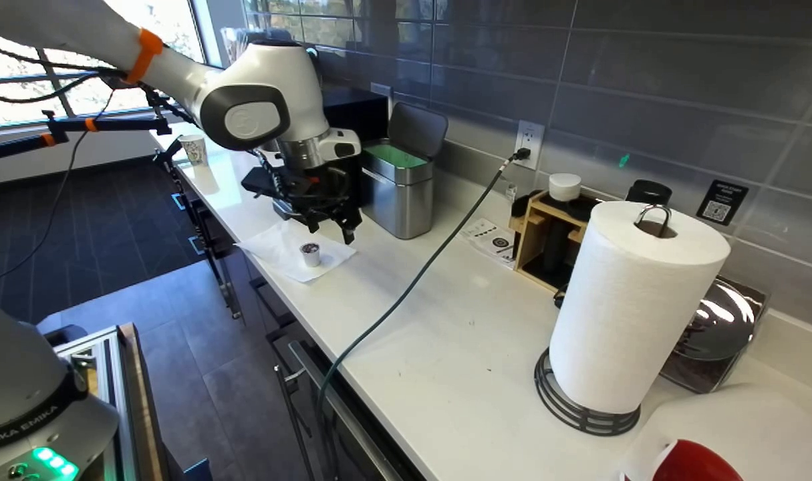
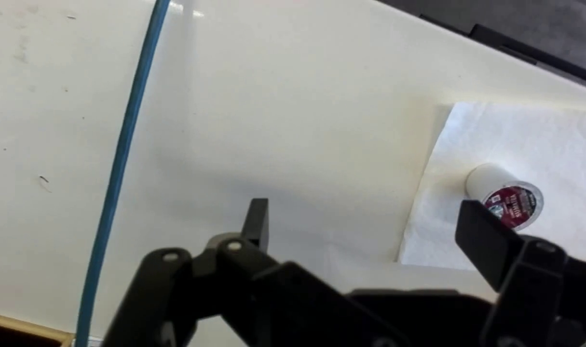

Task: Move the capsule to the back

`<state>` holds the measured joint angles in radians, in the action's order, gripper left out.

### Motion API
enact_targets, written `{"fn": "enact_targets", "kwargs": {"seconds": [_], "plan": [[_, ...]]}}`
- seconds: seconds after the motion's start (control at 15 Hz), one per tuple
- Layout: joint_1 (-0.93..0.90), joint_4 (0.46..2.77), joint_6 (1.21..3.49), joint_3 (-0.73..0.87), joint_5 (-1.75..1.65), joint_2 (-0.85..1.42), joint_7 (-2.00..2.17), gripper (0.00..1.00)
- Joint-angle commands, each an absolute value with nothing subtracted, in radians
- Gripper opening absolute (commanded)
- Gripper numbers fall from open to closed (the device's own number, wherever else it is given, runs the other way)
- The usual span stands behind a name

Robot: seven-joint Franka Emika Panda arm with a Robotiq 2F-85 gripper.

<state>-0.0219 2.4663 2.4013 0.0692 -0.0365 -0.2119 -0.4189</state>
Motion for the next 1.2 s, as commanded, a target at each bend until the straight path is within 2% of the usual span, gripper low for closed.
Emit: {"fn": "enact_targets", "kwargs": {"seconds": [0.0, 0.2, 0.27, 0.6, 1.0, 1.13], "plan": [[-0.038, 2.364, 2.267, 0.019, -0.107, -0.117, -0.396, 1.00], [-0.051, 2.287, 2.145, -0.018, -0.154, -0.072, -0.405, 1.00], [-0.045, 2.351, 2.218, -0.008, -0.112, -0.115, -0.411, 1.00], [-0.057, 2.302, 2.190, -0.027, -0.133, -0.050, -0.447, 1.00], [-0.093, 2.460, 2.586, -0.057, -0.031, -0.057, -0.649, 1.00], [-0.106, 2.498, 2.654, -0.066, 0.034, -0.048, -0.702, 1.00]]}}
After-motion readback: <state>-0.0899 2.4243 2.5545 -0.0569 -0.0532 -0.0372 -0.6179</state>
